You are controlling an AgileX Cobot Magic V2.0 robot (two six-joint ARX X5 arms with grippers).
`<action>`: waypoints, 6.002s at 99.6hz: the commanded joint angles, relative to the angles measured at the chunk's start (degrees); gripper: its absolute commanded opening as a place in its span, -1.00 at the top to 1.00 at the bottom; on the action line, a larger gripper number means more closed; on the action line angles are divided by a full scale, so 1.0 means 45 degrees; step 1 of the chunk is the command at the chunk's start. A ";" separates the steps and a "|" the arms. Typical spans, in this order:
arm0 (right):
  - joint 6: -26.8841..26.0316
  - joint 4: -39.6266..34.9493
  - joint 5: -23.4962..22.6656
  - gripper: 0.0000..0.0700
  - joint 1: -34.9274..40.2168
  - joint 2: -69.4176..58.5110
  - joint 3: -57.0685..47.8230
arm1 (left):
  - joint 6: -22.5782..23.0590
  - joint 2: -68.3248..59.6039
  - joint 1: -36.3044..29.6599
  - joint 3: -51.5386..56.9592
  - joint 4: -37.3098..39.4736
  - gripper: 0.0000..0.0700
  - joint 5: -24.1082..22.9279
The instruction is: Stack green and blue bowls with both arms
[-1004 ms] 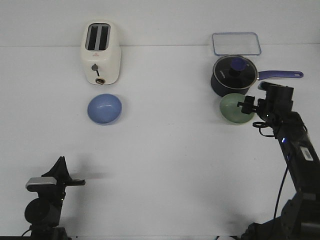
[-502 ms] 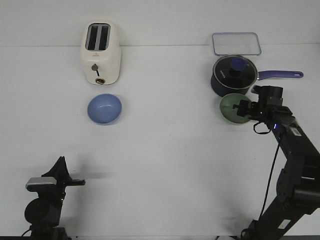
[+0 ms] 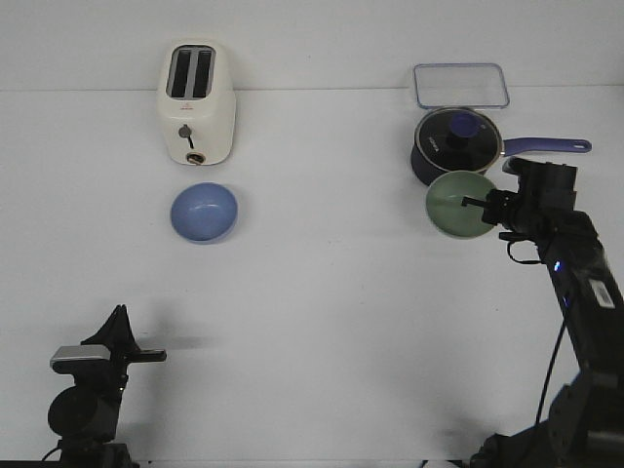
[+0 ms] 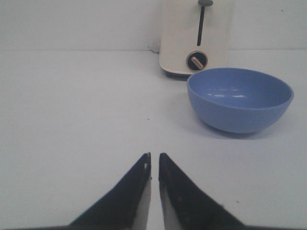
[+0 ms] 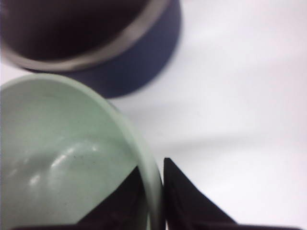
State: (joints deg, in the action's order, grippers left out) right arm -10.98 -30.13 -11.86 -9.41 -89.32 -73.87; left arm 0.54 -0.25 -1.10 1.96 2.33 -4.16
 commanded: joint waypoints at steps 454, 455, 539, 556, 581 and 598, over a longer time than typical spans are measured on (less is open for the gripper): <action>-0.1535 0.0316 0.5367 0.01 1.0210 1.3828 0.8257 | -0.4177 -1.8549 -0.9238 1.3600 -0.4503 0.97 0.2778; -0.1535 0.0316 0.5367 0.01 1.0210 1.3828 0.8257 | -0.4177 -1.8578 -0.9272 1.3595 -0.4503 0.97 0.2696; -0.0928 0.0000 0.5255 0.01 1.0428 1.3862 0.8374 | -0.4041 -1.0496 -0.8743 0.9831 -0.4779 -0.22 -0.2108; -0.0908 0.0015 0.5265 0.02 1.0618 1.3843 0.8641 | -0.5027 -0.8364 -0.8748 0.7218 -0.3842 -0.17 -0.2186; -0.0874 0.0223 0.5270 0.97 1.0613 1.3833 0.8646 | -0.4532 -0.7898 -0.8748 0.6950 -0.3866 0.97 -0.2166; -0.1122 0.0131 0.5309 0.97 1.0613 1.3848 0.8646 | -0.4556 -0.7825 -0.8757 0.6950 -0.3716 0.96 -0.2152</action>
State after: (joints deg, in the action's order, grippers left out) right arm -15.44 -30.35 11.84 37.93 -26.83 -34.63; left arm -20.51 -35.44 -40.14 32.62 -15.38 -13.63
